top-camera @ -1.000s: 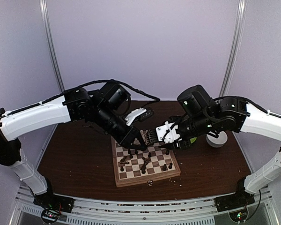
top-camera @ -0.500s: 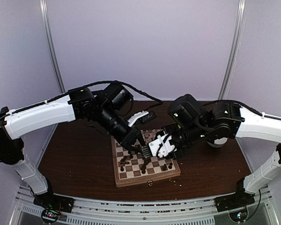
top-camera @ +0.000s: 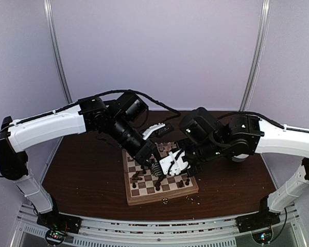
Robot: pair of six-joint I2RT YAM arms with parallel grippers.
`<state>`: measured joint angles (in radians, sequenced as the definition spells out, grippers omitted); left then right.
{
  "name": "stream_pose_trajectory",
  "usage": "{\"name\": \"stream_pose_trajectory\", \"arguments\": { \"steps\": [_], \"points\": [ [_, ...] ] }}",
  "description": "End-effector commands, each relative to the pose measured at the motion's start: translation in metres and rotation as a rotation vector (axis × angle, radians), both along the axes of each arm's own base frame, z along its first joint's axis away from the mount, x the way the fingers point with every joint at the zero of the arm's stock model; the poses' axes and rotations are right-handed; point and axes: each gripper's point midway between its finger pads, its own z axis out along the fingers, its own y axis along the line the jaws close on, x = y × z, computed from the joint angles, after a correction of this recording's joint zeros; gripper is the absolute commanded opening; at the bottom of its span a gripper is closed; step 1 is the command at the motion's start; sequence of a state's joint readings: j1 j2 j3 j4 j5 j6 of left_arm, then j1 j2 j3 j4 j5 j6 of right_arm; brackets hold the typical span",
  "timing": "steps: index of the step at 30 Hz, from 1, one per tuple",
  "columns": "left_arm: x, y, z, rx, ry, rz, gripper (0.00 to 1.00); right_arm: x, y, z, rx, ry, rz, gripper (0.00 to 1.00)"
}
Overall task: Set up the chess pieces on the board
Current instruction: Pass from the left arm to the right
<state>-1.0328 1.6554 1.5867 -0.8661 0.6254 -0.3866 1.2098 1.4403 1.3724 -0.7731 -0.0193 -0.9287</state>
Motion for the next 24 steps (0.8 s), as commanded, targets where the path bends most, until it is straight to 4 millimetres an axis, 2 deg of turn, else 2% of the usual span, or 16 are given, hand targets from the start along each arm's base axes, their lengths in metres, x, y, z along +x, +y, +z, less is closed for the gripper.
{"name": "stream_pose_trajectory", "arguments": {
  "steps": [1,3,6,8,10,13,16,20,24],
  "points": [
    [0.006,-0.008,0.015,-0.062,-0.016,-0.009,0.00,0.000,0.006,0.006,0.016,-0.014,-0.005,0.18],
    [0.009,-0.006,0.016,-0.064,-0.020,-0.001,0.01,0.001,0.006,0.006,0.016,-0.015,-0.017,0.13],
    [0.021,0.001,0.022,-0.065,-0.082,0.040,0.23,0.006,0.002,0.010,0.036,-0.018,-0.057,0.10],
    [0.028,0.007,0.036,-0.109,-0.186,0.063,0.38,0.008,-0.003,0.013,0.066,0.021,-0.085,0.09],
    [0.043,0.014,0.057,-0.181,-0.312,0.147,0.49,0.010,-0.011,0.022,0.128,0.124,-0.117,0.08],
    [0.057,0.026,0.100,-0.369,-0.477,0.276,0.50,0.010,-0.020,0.038,0.252,0.301,-0.144,0.07],
    [0.057,0.031,0.121,-0.545,-0.589,0.322,0.50,0.012,-0.028,0.052,0.360,0.481,-0.157,0.07],
    [0.058,0.028,0.126,-0.635,-0.738,0.324,0.51,0.010,-0.032,0.067,0.431,0.631,-0.147,0.07],
    [0.055,0.009,0.129,-0.705,-0.725,0.276,0.53,0.013,-0.032,0.078,0.504,0.705,-0.157,0.07]
  ]
}}
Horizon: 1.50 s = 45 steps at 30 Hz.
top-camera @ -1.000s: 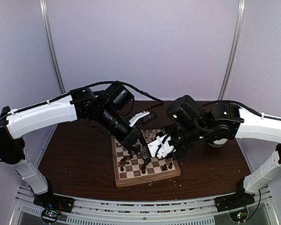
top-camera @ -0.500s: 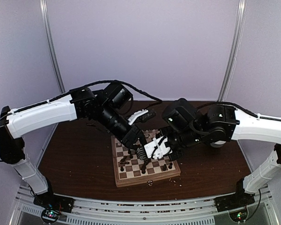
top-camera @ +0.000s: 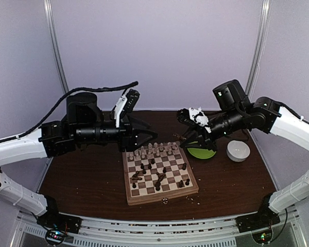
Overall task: Set up the chess pieces on the board
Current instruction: Pass from the left arm to the right, then pass from the right arm to the left
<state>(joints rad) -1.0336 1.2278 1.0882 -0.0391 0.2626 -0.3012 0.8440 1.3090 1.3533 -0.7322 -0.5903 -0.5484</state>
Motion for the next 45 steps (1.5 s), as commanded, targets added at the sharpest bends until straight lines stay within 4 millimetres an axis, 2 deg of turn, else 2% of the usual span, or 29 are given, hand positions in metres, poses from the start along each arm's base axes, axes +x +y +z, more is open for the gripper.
{"name": "stream_pose_trajectory", "arguments": {
  "steps": [1,8,13,22,28,32,34,37,38,41,45],
  "points": [
    [0.006,-0.024,0.033,-0.156,-0.112,-0.037,0.54,-0.016,0.006,0.020,0.138,0.164,0.047,0.07],
    [-0.001,-0.049,0.026,-0.177,-0.046,-0.137,0.55,-0.013,0.009,0.015,0.140,0.194,0.044,0.08],
    [-0.007,-0.062,0.022,-0.190,0.016,-0.208,0.50,-0.010,0.010,0.011,0.132,0.199,0.035,0.08],
    [-0.011,-0.071,0.023,-0.211,0.052,-0.253,0.33,-0.010,0.009,0.008,0.131,0.203,0.036,0.08],
    [-0.011,-0.076,0.016,-0.198,0.083,-0.268,0.16,-0.009,0.006,0.007,0.139,0.203,0.028,0.08],
    [-0.009,-0.079,0.011,-0.179,0.098,-0.266,0.10,-0.008,0.005,0.009,0.151,0.201,0.020,0.08],
    [-0.008,-0.080,0.010,-0.168,0.103,-0.262,0.11,-0.007,0.004,0.010,0.157,0.201,0.017,0.08],
    [-0.003,-0.080,0.006,-0.145,0.111,-0.231,0.27,-0.005,0.003,0.012,0.168,0.204,0.010,0.08],
    [-0.003,-0.079,0.005,-0.139,0.111,-0.224,0.29,-0.004,0.003,0.013,0.171,0.207,0.008,0.08],
    [-0.001,-0.078,0.002,-0.129,0.108,-0.215,0.30,-0.002,0.001,0.013,0.178,0.210,0.001,0.08],
    [-0.002,-0.078,-0.001,-0.120,0.112,-0.220,0.24,0.001,0.000,0.010,0.173,0.216,-0.003,0.08]
  ]
}}
